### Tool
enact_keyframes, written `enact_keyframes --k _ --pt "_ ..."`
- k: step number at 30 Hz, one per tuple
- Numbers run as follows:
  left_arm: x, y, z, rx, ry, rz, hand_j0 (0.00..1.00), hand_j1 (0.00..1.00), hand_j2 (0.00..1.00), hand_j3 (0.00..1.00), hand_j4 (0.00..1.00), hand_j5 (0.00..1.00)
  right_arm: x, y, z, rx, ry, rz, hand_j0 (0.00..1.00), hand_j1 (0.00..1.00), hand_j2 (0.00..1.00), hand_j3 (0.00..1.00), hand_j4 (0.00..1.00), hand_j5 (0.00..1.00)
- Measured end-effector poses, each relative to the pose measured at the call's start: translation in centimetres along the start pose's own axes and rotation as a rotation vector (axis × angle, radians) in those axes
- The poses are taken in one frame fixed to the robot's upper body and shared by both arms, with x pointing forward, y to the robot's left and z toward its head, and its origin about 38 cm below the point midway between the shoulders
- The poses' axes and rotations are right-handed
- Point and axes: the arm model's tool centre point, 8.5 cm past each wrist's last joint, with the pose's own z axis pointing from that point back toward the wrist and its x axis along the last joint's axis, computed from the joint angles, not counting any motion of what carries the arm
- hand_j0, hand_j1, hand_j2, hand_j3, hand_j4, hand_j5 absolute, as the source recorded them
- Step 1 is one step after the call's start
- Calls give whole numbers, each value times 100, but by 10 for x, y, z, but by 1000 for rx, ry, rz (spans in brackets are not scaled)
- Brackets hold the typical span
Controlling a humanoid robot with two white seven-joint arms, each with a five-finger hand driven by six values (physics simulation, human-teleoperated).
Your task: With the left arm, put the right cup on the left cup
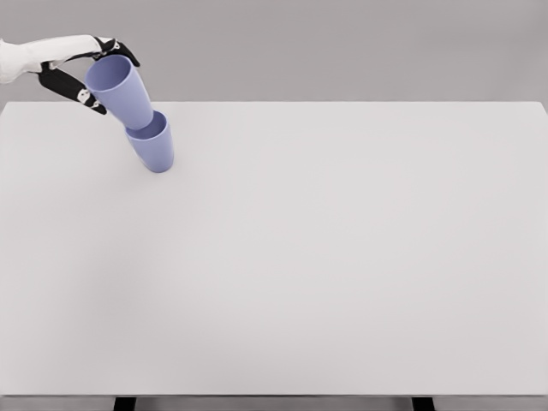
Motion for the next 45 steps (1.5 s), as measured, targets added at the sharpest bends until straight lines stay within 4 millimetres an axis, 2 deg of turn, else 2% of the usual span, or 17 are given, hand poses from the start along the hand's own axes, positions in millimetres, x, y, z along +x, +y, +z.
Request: enact_keyframes --k 29,31,34,45 --pt "0 -14 -14 -22 -4 19 57 57 57 57 57 57 0 0 0 0 0 0 100 100 100 100 100 100" --pt "0 -14 -14 -23 -4 18 61 61 61 61 61 61 0 0 0 0 0 0 100 100 100 100 100 100" --pt "-1 -14 -14 -29 3 8 100 100 100 100 100 100 0 0 0 0 0 0 100 100 100 100 100 100" --pt "-1 -12 -10 -37 14 -22 100 100 100 100 100 100 0 0 0 0 0 0 100 100 100 100 100 100"
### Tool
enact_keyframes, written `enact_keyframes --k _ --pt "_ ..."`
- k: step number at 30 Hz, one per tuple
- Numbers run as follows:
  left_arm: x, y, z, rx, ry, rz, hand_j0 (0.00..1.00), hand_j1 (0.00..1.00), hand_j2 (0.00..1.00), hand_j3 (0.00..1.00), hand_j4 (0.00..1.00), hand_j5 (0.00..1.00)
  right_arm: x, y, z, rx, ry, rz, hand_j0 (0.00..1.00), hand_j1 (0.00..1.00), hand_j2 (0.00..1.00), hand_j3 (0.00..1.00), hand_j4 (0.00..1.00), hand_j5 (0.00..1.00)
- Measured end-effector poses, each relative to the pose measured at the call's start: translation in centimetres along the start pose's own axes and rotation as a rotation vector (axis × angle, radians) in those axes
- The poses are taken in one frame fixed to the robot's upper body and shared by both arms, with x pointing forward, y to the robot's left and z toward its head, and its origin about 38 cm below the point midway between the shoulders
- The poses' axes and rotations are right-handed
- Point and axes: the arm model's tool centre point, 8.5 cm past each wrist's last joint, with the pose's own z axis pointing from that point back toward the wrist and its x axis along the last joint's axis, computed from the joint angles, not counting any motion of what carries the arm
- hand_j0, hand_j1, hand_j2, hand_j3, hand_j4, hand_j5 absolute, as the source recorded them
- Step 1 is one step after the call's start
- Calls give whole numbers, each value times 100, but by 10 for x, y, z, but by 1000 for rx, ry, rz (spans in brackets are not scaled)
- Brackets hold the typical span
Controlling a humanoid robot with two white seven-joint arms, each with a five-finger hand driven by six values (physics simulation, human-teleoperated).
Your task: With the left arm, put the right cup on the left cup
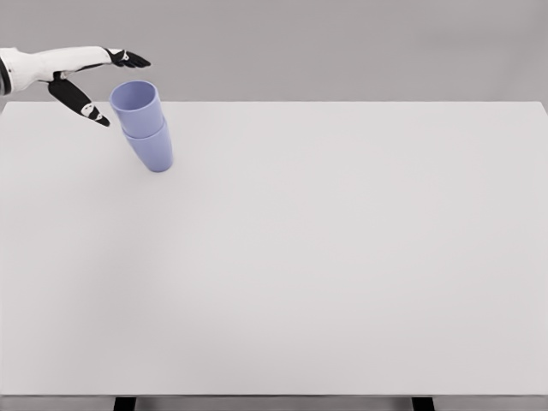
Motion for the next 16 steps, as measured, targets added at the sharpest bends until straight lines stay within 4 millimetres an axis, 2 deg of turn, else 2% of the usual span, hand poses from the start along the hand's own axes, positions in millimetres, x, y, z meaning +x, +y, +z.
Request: enact_keyframes --k 1,3,4,7,9,13,16 --pt "6 3 0 6 -21 -11 100 100 100 100 100 100 0 0 0 0 0 0 100 100 100 100 100 100" --pt "10 -5 12 15 -60 -14 100 100 100 100 100 100 0 0 0 0 0 0 100 100 100 100 100 100" --pt "13 -5 21 30 -86 -13 100 100 100 100 100 100 0 0 0 0 0 0 100 100 100 100 100 100" --pt "34 16 55 92 -158 -46 100 100 100 100 100 100 0 0 0 0 0 0 100 100 100 100 100 100" --pt "45 16 77 101 -198 -51 100 100 100 100 100 100 0 0 0 0 0 0 100 100 100 100 100 100" --pt "65 -22 93 38 -289 -2 100 100 100 100 100 100 0 0 0 0 0 0 100 100 100 100 100 100" --pt "87 -37 101 -1 -357 3 100 100 100 100 100 100 0 0 0 0 0 0 100 100 100 100 100 100"
